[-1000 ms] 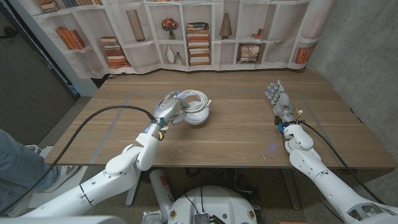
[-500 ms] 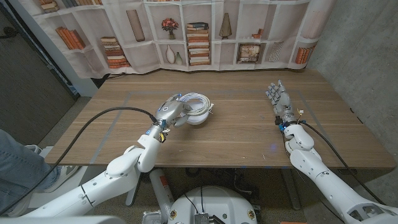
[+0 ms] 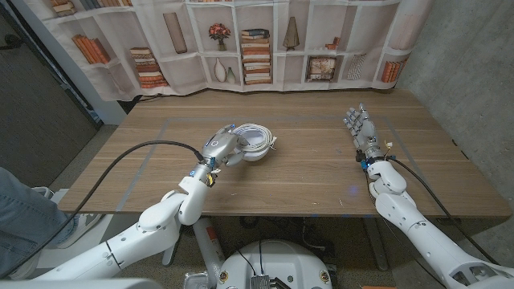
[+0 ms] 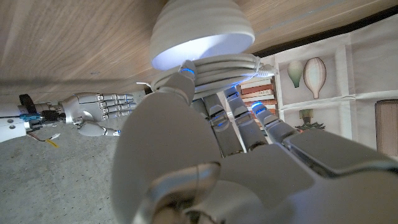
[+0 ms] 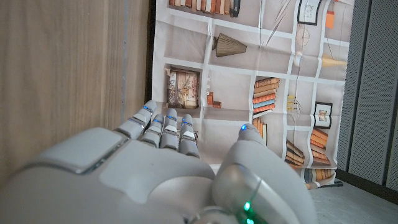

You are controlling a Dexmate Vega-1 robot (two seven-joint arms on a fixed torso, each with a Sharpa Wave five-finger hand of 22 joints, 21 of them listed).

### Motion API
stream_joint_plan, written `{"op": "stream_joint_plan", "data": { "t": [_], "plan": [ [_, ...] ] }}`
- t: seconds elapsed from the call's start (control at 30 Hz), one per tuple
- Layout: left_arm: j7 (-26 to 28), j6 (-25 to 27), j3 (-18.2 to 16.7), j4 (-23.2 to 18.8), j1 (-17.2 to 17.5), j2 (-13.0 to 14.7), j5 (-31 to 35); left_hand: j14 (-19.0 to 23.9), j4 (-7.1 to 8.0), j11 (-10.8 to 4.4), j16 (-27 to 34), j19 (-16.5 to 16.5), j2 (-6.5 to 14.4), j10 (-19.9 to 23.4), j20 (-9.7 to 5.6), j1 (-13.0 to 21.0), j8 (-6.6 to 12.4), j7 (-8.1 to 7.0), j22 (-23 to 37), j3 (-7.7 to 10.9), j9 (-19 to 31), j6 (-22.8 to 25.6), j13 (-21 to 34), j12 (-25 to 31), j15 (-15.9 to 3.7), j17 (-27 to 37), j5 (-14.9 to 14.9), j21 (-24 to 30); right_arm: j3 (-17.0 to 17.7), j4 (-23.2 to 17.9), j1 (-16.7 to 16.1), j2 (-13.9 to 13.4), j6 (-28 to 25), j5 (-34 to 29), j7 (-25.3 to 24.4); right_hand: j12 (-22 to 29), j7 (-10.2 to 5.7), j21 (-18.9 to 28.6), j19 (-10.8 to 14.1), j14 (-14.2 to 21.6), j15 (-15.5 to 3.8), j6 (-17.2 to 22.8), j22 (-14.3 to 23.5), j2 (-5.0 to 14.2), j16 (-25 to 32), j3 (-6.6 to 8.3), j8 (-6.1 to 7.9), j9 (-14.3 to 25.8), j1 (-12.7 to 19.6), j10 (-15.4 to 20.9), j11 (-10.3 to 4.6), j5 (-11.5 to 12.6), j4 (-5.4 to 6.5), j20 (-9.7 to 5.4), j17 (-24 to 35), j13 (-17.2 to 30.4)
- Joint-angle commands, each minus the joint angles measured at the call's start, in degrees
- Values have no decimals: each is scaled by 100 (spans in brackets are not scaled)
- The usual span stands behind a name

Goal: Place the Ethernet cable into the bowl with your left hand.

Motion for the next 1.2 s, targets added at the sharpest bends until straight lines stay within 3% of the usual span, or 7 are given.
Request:
{"op": "stream_joint_plan", "data": {
  "t": [0.03,0.6,1.2],
  "plan": [
    [-46,39,36,-16,40,-9,-52,-17,26,-445,22,-36,63,441,-284,-12,35,-587,11,11,14,598,32,25,-834,27,42,-6,25,-48,-58,-27,-14,32,12,-2,-15,-14,64,33,16,51,30,7,2,1,43,11,43,40,3,-15,-30,-109,20,34],
    [-109,25,60,31,49,33,-105,-47,46,-444,16,-67,26,435,-269,-66,35,-568,11,1,12,608,32,22,-823,27,45,-15,4,-113,-127,-12,-7,1,-57,-3,-17,-22,71,36,16,58,31,15,1,0,43,11,42,42,-2,-17,-36,-111,21,34],
    [-154,62,-7,31,89,93,-201,-211,97,-438,1,-144,11,54,-117,-185,-141,-638,19,7,19,197,17,-63,-805,37,71,-20,-54,-14,-59,48,-28,-32,-70,-5,-20,-31,74,41,8,58,32,18,1,-4,41,11,41,41,-7,-19,-45,-108,20,34]
  ]
}}
